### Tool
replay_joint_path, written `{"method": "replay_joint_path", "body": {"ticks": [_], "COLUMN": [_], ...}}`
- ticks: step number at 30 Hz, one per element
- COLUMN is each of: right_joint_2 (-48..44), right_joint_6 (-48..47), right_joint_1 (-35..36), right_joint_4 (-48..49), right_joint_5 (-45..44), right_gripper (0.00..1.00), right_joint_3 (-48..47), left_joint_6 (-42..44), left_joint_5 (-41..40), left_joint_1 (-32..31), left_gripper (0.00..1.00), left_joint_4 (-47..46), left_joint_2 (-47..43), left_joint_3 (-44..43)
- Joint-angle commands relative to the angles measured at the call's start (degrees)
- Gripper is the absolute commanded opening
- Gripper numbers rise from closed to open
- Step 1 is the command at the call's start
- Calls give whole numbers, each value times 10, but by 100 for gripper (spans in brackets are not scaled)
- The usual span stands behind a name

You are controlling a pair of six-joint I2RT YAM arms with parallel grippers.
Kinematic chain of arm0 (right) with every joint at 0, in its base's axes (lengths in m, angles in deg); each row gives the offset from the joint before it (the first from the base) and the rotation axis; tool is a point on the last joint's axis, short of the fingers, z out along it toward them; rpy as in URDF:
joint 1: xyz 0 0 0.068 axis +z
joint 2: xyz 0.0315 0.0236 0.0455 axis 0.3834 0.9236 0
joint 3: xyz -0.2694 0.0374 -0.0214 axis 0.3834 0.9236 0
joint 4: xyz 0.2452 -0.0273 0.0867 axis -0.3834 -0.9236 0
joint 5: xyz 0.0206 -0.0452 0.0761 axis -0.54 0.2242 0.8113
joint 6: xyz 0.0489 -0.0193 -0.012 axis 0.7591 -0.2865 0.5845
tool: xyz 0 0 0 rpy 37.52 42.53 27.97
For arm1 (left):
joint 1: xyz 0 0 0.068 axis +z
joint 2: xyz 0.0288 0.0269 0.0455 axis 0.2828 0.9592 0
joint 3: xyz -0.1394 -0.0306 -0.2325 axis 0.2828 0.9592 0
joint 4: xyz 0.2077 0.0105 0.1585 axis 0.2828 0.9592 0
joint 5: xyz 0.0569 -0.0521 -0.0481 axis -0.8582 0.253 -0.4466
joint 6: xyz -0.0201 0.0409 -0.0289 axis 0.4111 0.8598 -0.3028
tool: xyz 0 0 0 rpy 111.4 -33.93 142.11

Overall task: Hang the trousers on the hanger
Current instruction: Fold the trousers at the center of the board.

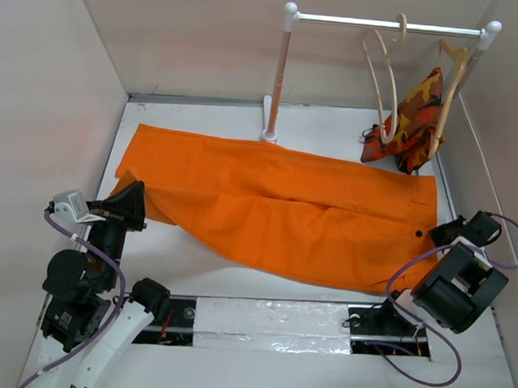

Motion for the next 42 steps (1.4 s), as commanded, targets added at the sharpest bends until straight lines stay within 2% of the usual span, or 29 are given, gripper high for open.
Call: {"method": "replay_joint_path", "body": {"ticks": [1,5,7,9,10,13,15,18,19,21,22,26,30,40,42], "right_joint_2": [10,71,102,106,85,55,72,112,128,131,127,120,158,185,191], "right_joint_6": [11,2,-17,-18,-19,-8,-4,-16,-18,-27,-31,-28,-25,-27,-19], "right_joint_1": [1,32,40,50,50,30,21,8,8,8,8,8,2,-4,-4], "right_joint_4": [49,80,55,4,0,24,50,29,26,38,39,32,23,40,53], "right_joint_5": [-4,-19,-5,-34,-70,-128,-108,-29,-1,12,19,41,87,128,131], "right_gripper": [0,0,0,0,18,64,68,60,37,38,43,54,54,6,0], "right_joint_3": [-36,-118,-156,-170,-159,-89,-70,-95,-102,-98,-96,-91,-121,-131,-135], "left_joint_6": [7,4,3,3,3,4,5,6,6,6,6,7,6,6,6], "left_joint_5": [6,16,23,30,31,27,23,18,18,16,14,12,5,3,3], "left_joint_1": [-2,-2,-2,-2,-2,-7,-7,-14,-14,-14,-14,-14,-14,-14,-14], "left_gripper": [0,0,0,0,0,0,0,0,0,0,0,0,0,0,0], "left_joint_4": [-40,-41,-43,-44,-46,-46,-47,-46,-46,-46,-45,-46,-43,-43,-42], "left_joint_2": [9,16,21,27,27,25,25,26,26,24,24,21,22,28,28], "left_joint_3": [3,5,7,8,8,9,9,9,10,10,10,11,12,13,13]}}
